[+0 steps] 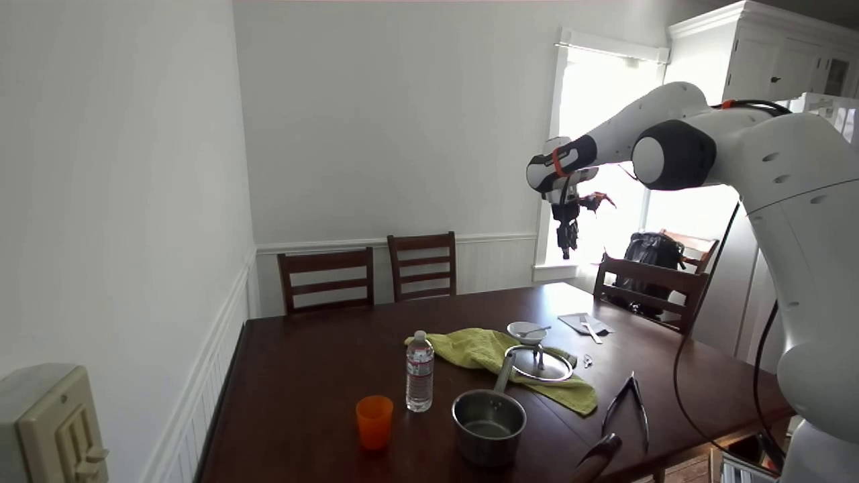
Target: Put the spoon in the orange cup
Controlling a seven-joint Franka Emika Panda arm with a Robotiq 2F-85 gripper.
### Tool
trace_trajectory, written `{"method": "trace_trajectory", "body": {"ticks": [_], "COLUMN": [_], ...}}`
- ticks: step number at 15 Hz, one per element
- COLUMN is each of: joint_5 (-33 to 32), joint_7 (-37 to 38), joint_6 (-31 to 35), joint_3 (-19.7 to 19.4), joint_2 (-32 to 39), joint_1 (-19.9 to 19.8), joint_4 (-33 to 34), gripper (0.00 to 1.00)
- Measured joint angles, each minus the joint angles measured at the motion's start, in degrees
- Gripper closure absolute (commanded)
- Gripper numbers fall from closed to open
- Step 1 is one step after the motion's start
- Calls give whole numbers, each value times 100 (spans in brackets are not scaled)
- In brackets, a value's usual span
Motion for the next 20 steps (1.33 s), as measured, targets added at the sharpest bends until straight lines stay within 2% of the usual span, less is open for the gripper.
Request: {"method": "trace_trajectory", "body": {"ticks": [3, 7, 12, 20], "joint_5": [33, 487, 569, 568], "joint_7": [-344, -1486, -2703, -2707], "joint_6": [277, 218, -449, -457], "joint_3": [150, 571, 943, 945], "joint_2": [347, 1277, 2456, 2549], "joint_1": [-192, -587, -830, -813], "joint_4": [273, 1137, 2209, 2295], "gripper": [0, 0, 0, 0]}}
